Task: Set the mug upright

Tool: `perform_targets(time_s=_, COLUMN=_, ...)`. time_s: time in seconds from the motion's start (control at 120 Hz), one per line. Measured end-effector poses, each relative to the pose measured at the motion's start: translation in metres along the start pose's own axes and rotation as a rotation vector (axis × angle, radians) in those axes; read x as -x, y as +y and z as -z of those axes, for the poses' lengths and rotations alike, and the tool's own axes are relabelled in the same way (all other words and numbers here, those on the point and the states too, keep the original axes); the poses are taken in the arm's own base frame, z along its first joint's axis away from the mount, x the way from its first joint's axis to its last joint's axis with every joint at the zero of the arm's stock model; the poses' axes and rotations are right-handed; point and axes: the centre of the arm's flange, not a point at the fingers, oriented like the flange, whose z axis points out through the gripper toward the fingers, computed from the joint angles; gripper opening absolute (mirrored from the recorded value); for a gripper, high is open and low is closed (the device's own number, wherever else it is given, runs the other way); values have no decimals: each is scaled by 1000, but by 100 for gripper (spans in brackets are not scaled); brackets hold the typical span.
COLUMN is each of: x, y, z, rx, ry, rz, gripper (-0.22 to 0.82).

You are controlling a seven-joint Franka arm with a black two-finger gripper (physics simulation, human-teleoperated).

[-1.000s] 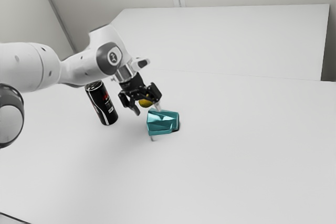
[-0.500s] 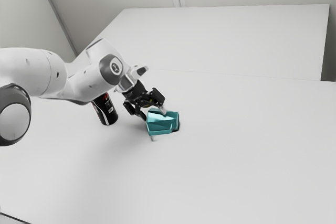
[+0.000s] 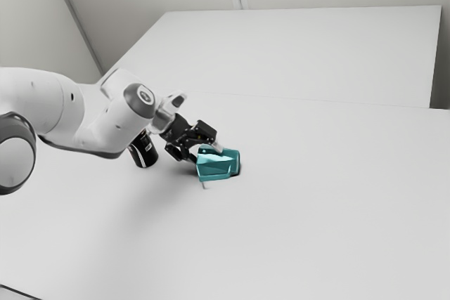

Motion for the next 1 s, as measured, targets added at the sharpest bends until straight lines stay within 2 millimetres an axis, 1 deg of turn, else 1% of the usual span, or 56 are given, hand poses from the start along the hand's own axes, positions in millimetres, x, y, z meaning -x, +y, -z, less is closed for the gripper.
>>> perform_targets(time_s=0.517, x=5, y=-15, z=-8, rx=104, ry=81, rz=-82, gripper=59)
perform_targets(time_s=0.7, x=8, y=-18, z=-10, rx=147, ry=109, rz=-108, gripper=49)
perform_targets(time_s=1.0, x=8, y=-13, z=-10, rx=189, ry=146, rz=-175, gripper=23)
